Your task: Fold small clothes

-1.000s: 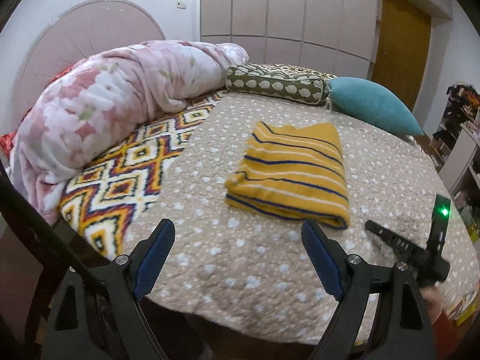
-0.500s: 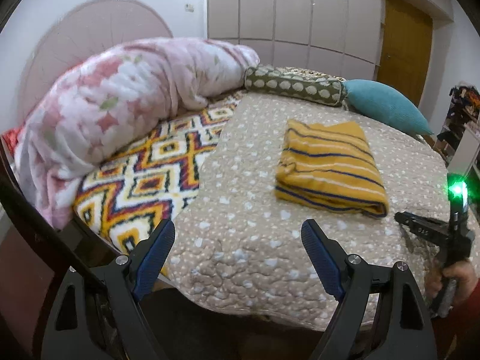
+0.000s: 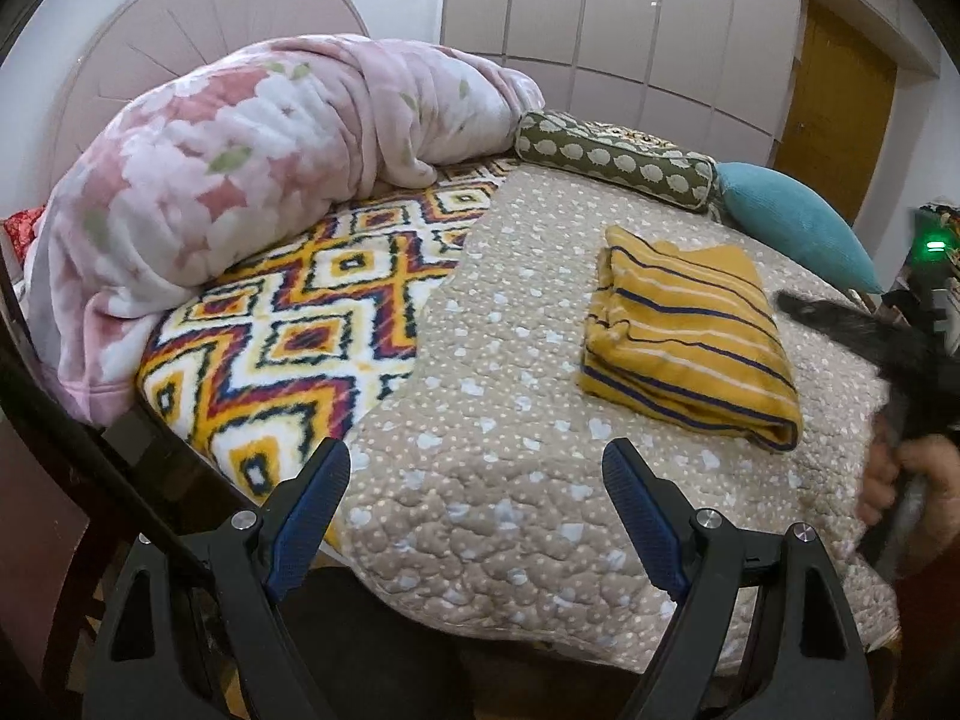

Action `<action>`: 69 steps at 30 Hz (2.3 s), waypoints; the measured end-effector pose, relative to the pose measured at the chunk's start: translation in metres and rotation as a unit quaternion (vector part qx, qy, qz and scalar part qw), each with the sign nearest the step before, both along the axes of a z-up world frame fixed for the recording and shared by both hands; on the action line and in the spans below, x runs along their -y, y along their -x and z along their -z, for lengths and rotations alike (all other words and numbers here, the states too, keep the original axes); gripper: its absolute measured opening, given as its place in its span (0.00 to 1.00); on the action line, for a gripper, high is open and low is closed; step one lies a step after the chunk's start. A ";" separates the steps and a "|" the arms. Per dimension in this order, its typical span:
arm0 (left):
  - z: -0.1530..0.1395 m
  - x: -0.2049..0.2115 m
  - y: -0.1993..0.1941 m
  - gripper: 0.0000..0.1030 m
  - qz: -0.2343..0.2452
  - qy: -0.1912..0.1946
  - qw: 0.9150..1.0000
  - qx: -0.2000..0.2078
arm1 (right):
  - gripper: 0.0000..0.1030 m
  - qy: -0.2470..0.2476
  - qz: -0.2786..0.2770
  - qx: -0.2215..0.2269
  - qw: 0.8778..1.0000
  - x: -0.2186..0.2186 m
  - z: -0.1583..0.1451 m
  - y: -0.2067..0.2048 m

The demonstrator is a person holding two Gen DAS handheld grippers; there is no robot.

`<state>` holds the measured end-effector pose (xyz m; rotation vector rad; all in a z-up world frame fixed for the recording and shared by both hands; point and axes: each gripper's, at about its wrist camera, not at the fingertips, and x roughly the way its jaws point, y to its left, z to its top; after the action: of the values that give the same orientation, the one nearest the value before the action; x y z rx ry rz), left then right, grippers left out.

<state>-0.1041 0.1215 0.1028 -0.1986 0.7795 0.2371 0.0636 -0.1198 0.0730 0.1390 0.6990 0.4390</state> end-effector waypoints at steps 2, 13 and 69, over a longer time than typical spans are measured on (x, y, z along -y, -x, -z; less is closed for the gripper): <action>0.002 0.003 -0.007 0.83 0.007 0.009 1.000 -0.008 | 0.19 0.004 -0.019 -0.043 0.999 -0.017 0.024 -0.015; 0.006 0.040 -0.133 0.83 0.089 -0.004 0.996 -0.008 | 0.32 -0.037 -0.016 -0.049 0.998 0.024 0.025 0.004; -0.043 0.059 -0.119 1.00 0.033 -0.088 0.990 0.107 | 0.25 0.010 -0.050 -0.090 0.995 -0.033 0.028 -0.078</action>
<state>0.0148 0.0626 0.1458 -0.0308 0.5480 0.2173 0.1415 -0.0872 0.0455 0.1259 0.8901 0.5202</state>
